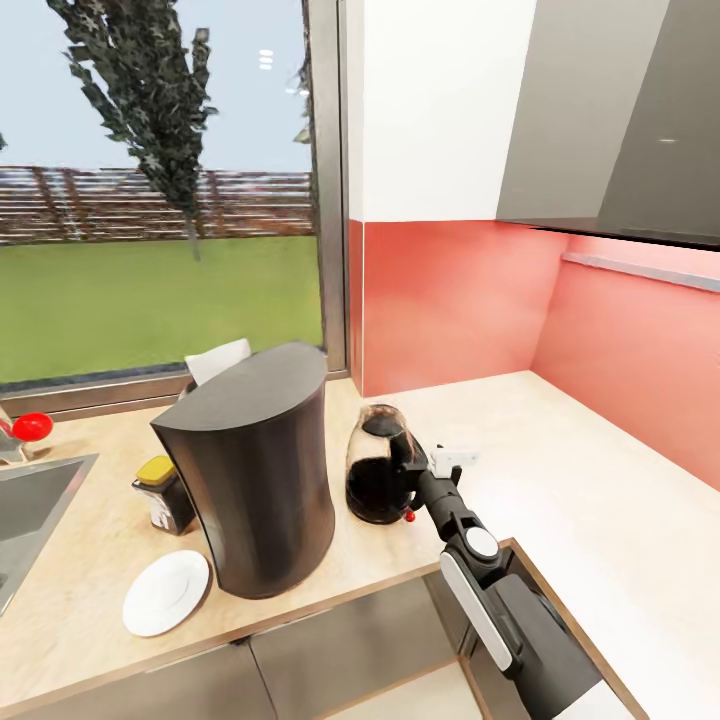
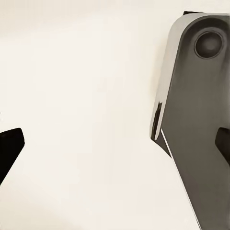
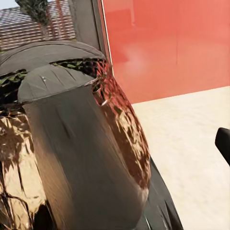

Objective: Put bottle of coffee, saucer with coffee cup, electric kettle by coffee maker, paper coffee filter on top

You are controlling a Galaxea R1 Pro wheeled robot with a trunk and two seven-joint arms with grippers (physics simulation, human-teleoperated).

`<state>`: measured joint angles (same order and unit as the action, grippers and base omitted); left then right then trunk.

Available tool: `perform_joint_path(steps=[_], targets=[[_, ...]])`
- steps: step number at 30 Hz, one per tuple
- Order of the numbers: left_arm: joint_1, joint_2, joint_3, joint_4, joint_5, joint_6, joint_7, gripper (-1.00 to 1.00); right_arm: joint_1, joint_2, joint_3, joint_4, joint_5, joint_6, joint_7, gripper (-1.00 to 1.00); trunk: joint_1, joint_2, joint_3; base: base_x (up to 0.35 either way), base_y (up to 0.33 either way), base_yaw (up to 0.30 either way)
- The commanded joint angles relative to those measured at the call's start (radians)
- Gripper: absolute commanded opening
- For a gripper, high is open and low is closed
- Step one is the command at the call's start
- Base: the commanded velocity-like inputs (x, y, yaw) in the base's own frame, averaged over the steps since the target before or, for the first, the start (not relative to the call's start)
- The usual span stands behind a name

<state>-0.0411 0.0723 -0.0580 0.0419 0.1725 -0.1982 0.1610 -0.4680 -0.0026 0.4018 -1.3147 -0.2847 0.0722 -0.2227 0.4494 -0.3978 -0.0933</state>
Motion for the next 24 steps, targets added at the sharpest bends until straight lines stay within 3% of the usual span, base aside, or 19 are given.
perform_joint_path(steps=[1,24], targets=[[-0.002,0.000,-0.006,0.004,0.009,-0.007,0.000,1.00,-0.001,0.000,0.002,-0.001,-0.005,0.004,-0.007,1.00,0.001,-0.002,-0.002,-0.077,0.000,0.000],[-0.002,0.000,-0.006,0.004,0.009,-0.007,0.000,1.00,-0.001,-0.002,0.002,-0.001,-0.005,0.004,-0.007,1.00,0.001,-0.002,-0.002,-0.317,0.000,0.000]])
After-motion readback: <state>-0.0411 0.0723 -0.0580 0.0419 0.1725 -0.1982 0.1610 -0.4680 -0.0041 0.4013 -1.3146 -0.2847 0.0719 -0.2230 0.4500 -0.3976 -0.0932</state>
